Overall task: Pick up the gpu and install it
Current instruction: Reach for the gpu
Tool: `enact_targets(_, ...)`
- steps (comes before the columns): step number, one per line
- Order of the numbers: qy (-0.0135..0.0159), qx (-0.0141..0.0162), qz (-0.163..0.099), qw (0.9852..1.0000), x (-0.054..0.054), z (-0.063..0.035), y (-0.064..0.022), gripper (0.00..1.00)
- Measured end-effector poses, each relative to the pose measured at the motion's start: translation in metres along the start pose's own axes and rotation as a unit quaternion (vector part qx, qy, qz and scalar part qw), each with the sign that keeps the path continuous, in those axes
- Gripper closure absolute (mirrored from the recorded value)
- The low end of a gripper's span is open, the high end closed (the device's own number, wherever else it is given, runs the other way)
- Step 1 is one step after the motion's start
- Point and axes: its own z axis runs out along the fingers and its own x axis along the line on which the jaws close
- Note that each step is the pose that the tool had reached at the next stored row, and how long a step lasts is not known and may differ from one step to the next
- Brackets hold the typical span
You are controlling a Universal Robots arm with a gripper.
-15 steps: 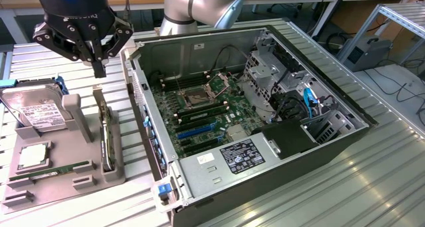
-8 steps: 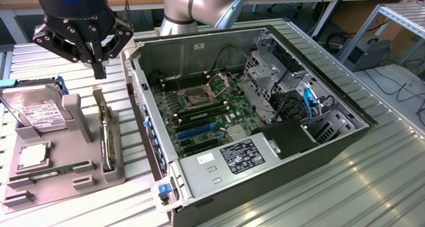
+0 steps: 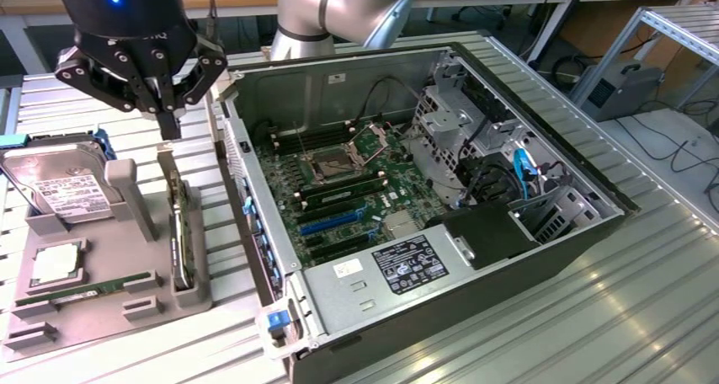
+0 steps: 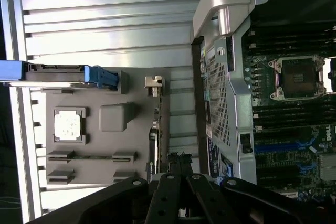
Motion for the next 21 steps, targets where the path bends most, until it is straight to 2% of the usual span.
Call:
enact_targets(4, 0.0, 0.0, 0.0, 1.0, 0.0, -0.0002, -0.0054, 0.89)
enact_targets(21, 0.0, 0.0, 0.0, 1.0, -0.001, -0.0005, -0.0157, 0.89)
